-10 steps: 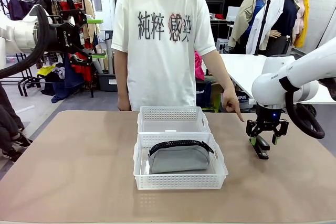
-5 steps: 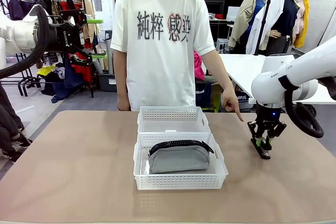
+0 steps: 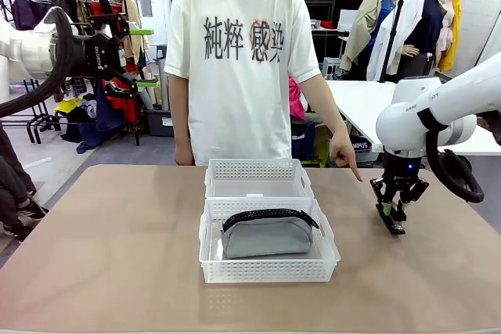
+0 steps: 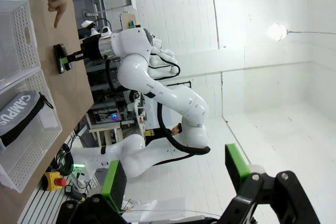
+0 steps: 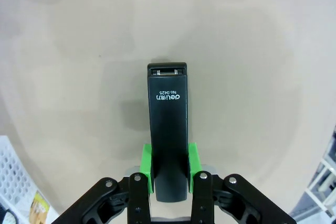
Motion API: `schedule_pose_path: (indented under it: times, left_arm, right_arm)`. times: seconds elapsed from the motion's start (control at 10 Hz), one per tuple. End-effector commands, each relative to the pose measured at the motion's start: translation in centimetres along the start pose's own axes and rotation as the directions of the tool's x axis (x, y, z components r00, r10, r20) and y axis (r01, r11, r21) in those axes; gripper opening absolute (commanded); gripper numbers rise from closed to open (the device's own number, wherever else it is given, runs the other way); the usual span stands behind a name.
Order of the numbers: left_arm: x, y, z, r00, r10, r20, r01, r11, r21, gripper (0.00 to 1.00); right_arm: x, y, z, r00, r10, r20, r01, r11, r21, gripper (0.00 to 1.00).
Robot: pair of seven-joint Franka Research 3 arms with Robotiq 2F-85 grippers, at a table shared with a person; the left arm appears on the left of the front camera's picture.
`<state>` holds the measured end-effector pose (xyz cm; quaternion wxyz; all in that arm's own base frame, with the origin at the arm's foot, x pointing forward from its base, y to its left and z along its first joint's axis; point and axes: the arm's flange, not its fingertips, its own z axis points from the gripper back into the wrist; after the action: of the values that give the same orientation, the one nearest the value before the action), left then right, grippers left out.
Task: Distribute items into two baskets.
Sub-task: Pick up the Stapler that the person points to.
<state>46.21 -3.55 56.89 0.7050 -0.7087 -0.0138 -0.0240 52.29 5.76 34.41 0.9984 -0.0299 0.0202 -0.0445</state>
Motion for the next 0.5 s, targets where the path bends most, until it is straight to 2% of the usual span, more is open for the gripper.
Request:
schedule_pose_path:
  times: [0.0,0.2,0.4]
  left_arm:
    - [-0.4,-0.3,0.1,1.000,0.006,-0.006,-0.006,1.000,-0.005,1.00]
    - [-0.4,-0.3,0.1,1.000,0.006,-0.006,-0.006,1.000,-0.005,1.00]
    - [-0.4,-0.3,0.1,1.000,0.006,-0.006,-0.006,1.000,-0.005,1.00]
  right_arm:
    - [-0.6,0.5,4.7,0.999,-0.032,0.028,0.031,0.998,0.053,0.00]
    - [-1.0,1.6,8.9,0.999,-0.049,0.012,0.048,0.996,0.070,0.00]
    - [-1.0,2.9,13.9,0.997,-0.045,-0.062,0.052,0.992,0.113,0.00]
